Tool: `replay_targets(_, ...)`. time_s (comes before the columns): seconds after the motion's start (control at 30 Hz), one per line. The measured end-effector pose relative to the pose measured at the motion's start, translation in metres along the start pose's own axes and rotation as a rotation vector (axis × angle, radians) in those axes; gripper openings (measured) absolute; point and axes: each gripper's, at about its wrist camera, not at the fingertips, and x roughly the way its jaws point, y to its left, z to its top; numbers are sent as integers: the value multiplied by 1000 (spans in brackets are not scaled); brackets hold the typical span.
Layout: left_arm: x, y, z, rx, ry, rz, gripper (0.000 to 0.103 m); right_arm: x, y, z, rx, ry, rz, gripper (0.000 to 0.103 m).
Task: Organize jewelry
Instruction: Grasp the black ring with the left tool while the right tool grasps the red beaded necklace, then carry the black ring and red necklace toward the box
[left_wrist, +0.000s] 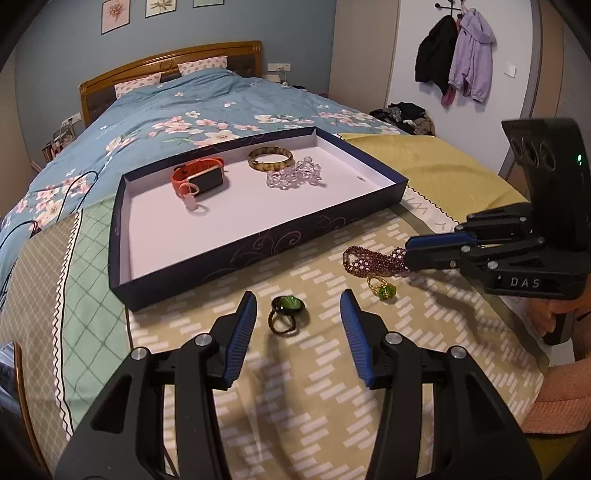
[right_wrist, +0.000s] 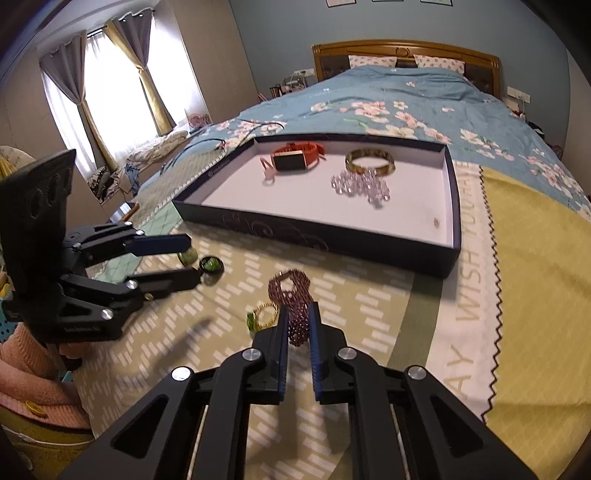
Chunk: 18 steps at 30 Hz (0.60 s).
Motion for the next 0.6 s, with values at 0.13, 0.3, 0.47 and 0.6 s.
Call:
replay_targets(0.13,6,4,3,3,12,5,45,-3,2,9,-8,-26,10,8)
replay_targets(0.3,12,9,6,-2,26,-10,44,-7,0,21,-6,-61,23,8)
replay_targets(0.47,21,9,10,11,47,-14,41,-7,-2,27,6,-74,37,8)
replay_targets(0.6,29,10,10,11,79,-9,33,-6,-2,27,17,-75,47,8)
